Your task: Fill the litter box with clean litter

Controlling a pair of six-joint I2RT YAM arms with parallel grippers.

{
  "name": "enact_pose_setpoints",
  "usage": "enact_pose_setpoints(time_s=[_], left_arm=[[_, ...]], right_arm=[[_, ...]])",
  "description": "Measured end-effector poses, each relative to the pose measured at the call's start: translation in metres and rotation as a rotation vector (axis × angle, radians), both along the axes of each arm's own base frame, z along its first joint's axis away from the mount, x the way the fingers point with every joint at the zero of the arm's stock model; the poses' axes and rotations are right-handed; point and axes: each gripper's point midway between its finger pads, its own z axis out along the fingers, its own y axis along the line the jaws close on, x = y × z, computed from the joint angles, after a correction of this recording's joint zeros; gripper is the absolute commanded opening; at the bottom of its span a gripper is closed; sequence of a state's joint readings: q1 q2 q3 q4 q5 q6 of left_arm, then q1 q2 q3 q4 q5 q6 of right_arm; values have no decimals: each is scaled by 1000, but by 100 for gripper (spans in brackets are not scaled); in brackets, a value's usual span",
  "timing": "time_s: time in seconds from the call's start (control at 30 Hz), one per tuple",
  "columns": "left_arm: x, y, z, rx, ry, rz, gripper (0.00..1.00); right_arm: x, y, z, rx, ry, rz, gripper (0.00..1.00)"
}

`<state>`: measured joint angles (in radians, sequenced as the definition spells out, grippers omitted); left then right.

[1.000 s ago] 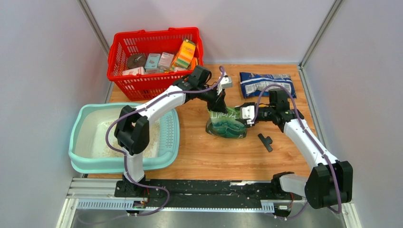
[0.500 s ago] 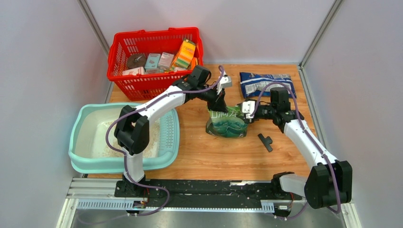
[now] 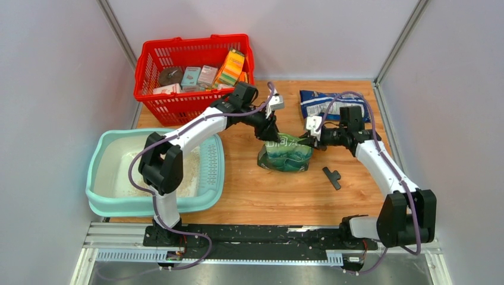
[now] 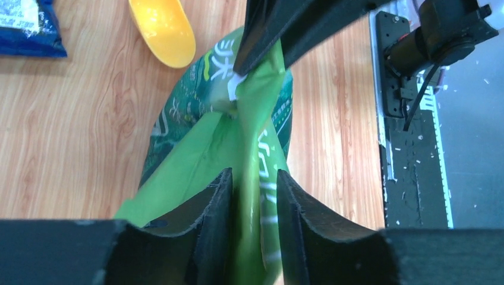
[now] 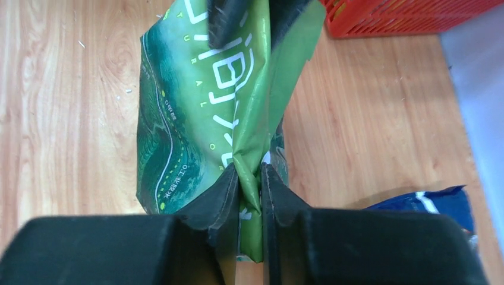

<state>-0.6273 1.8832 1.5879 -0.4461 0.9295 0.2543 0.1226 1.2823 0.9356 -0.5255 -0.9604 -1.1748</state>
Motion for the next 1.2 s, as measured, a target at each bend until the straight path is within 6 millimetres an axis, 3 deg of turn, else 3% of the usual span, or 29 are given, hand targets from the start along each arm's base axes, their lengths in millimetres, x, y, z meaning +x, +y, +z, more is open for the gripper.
enact_pose_setpoints(time_s=[0.2, 0.33, 0.43, 0.63, 0.97, 1.1, 1.17, 1.2], left_arm=[[-4, 19, -7, 44, -101, -46, 43], [-4, 25, -15, 77, -169, -86, 15], [-4, 26, -18, 87, -213, -109, 1], [-3, 27, -17, 54, -255, -115, 0], [-6, 48, -14, -9, -76, -11, 1], [-8, 59, -11, 8, -63, 14, 43], [-8, 74, -9, 35, -38, 55, 54], [-7, 82, -6, 44, -33, 77, 78]], right_arm=[[1, -1, 1, 63, 228, -63, 0], [-3, -1, 2, 118, 382, -131, 0], [-4, -3, 3, 163, 484, -190, 0], [-4, -6, 8, 315, 718, -248, 0], [7, 7, 31, 469, 919, -257, 0], [7, 16, 34, 472, 937, -249, 0], [12, 15, 31, 466, 925, -280, 0], [16, 13, 30, 467, 916, -298, 0]])
